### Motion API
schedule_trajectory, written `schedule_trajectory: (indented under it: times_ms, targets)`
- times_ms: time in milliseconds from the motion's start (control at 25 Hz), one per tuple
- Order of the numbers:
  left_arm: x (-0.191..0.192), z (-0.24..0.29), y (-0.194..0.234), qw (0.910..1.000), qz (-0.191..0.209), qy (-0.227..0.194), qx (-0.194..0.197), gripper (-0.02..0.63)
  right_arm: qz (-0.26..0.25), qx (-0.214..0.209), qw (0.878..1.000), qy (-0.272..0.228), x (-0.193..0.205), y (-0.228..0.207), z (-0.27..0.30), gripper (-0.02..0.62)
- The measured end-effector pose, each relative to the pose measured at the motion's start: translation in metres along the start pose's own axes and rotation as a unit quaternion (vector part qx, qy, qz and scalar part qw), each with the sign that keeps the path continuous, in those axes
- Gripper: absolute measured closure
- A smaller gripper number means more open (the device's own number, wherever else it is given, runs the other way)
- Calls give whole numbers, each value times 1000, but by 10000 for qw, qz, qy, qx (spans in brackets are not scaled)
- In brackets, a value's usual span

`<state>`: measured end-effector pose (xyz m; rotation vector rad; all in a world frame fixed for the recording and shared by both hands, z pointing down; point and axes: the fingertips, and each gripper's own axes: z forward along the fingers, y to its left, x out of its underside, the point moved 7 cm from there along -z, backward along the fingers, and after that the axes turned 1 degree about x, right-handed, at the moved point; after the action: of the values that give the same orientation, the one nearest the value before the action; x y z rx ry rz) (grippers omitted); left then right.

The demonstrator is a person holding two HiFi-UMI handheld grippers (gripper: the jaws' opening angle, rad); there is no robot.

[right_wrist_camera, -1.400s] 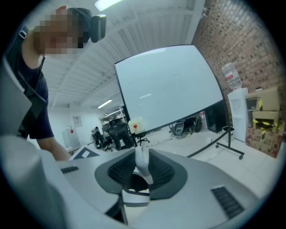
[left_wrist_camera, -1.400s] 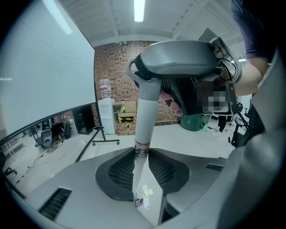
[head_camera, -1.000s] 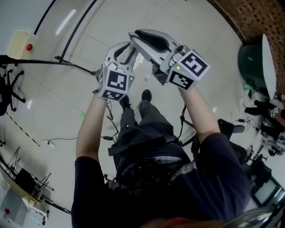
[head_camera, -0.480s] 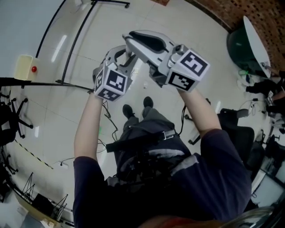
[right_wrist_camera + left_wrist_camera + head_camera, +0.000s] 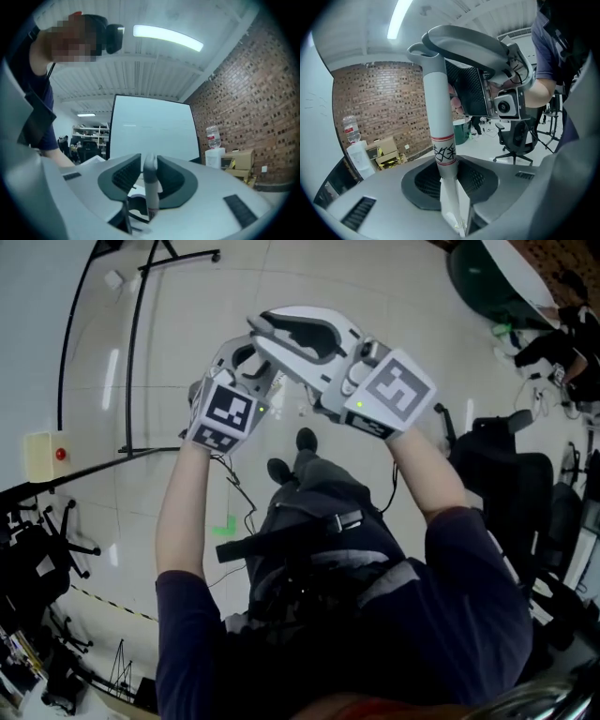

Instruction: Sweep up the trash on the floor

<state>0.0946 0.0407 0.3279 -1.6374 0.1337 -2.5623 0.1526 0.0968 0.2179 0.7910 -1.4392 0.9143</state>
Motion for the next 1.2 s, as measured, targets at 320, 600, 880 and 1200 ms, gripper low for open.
schedule_trajectory:
  times_ms: [320, 600, 880, 1200]
  targets:
    - [-16, 81, 18, 9963, 571, 474, 432, 518, -619, 219, 9970, 402, 38, -69, -3, 432]
    - [7, 148, 30, 9867, 1171, 1076, 331, 511, -1179, 938, 9863, 672, 81, -114, -6, 483]
    - [61, 188, 42, 9911, 701, 1065, 377, 476, -1054, 1861, 9709, 1077, 143, -126, -2, 486]
    - [148, 184, 34, 9903, 443, 1073, 764, 506, -885, 1976, 9596, 1799, 217, -95, 28, 486]
